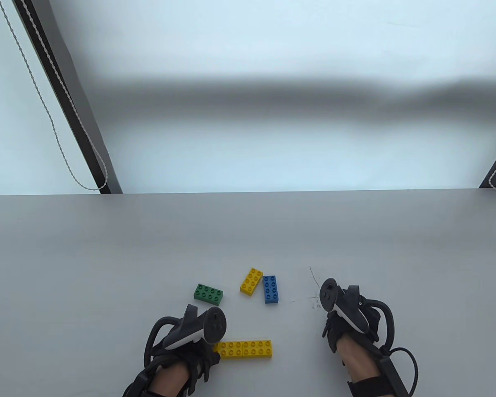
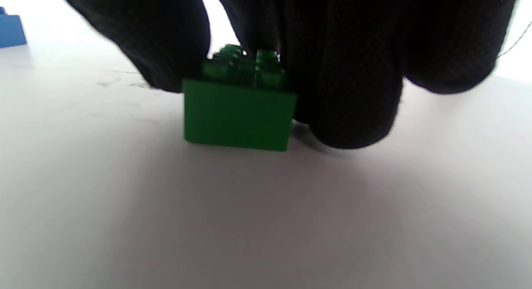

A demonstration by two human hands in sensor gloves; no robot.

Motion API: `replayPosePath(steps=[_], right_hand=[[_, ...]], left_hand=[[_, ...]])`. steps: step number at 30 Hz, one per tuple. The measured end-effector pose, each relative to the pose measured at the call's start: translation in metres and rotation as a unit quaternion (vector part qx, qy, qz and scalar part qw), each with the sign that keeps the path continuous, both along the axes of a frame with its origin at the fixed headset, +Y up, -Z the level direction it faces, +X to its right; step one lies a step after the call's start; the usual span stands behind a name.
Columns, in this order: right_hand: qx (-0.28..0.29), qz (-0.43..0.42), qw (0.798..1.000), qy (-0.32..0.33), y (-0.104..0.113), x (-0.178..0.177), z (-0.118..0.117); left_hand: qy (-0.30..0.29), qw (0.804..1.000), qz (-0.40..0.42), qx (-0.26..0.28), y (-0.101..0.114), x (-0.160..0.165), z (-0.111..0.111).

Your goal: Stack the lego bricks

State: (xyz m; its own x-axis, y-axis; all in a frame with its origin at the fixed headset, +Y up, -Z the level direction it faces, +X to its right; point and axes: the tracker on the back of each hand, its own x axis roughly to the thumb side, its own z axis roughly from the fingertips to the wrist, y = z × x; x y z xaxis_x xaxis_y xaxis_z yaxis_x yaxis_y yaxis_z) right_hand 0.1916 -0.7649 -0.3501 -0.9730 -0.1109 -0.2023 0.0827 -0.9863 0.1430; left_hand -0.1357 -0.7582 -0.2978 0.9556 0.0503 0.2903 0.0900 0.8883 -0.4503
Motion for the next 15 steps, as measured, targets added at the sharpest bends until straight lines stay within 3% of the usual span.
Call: replayPosePath(steps=[9, 15], right_hand=[[0.035, -0.035, 0.997, 0.054, 0.014, -0.019, 0.006], [0.065, -0.080, 0.987, 0.123, 0.026, -0.044, 0.017]], left_hand=[[0.000, 1.000, 0.001, -0.001, 0.000, 0.000, 0.000], [0.000, 1.000, 0.001, -0.001, 0.000, 0.000, 0.000]])
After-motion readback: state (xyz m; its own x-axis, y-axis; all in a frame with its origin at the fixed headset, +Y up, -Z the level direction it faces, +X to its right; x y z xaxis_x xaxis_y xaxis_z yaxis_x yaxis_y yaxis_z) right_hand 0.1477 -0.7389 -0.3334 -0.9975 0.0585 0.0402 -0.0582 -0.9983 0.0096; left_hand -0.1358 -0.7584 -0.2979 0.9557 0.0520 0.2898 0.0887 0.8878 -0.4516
